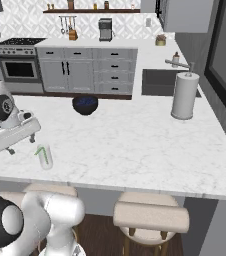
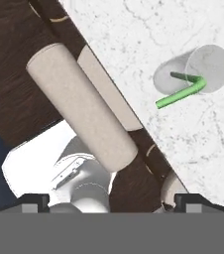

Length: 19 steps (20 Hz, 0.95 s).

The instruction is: Take a straw from the drawer in front and place it inside the glass cup on the dining counter.

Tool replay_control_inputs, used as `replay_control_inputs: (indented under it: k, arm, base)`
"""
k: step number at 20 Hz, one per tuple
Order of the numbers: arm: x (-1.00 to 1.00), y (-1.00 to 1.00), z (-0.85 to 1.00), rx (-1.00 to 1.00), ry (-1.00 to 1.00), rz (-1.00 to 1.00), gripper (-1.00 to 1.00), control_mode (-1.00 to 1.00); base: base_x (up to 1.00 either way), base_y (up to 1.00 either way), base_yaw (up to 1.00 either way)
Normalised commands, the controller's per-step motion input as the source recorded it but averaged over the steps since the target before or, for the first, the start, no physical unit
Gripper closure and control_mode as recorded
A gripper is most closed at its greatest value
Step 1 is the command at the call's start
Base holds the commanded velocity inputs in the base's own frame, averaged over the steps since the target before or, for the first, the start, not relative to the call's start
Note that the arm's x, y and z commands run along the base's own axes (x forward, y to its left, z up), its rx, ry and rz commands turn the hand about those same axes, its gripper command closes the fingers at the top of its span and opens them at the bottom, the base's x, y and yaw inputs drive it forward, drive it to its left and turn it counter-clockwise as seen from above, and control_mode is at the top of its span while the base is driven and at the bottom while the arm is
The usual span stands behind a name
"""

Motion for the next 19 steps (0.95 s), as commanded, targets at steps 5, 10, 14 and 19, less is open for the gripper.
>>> replay_control_inputs:
  k: [5,10,14,19]
  arm:
    - [-0.46,-0.66,0.32,0.01,-0.11,-0.01,-1.00,-1.00]
    - [-0.05,-0.68,0.36,0.01,-0.01,-0.09,-1.00,-1.00]
    - [0.00,-0.54,0.26,0.00,0.00,-0.14,-1.00,-1.00]
    - [0.00,-0.54,0.16,0.00,0.00,-0.17,-1.00,-1.00]
  base:
    - [0.00,0.00,0.00]
    - [0.00,0.00,0.00]
    - [0.00,0.00,0.00]
    - [0.00,0.00,0.00]
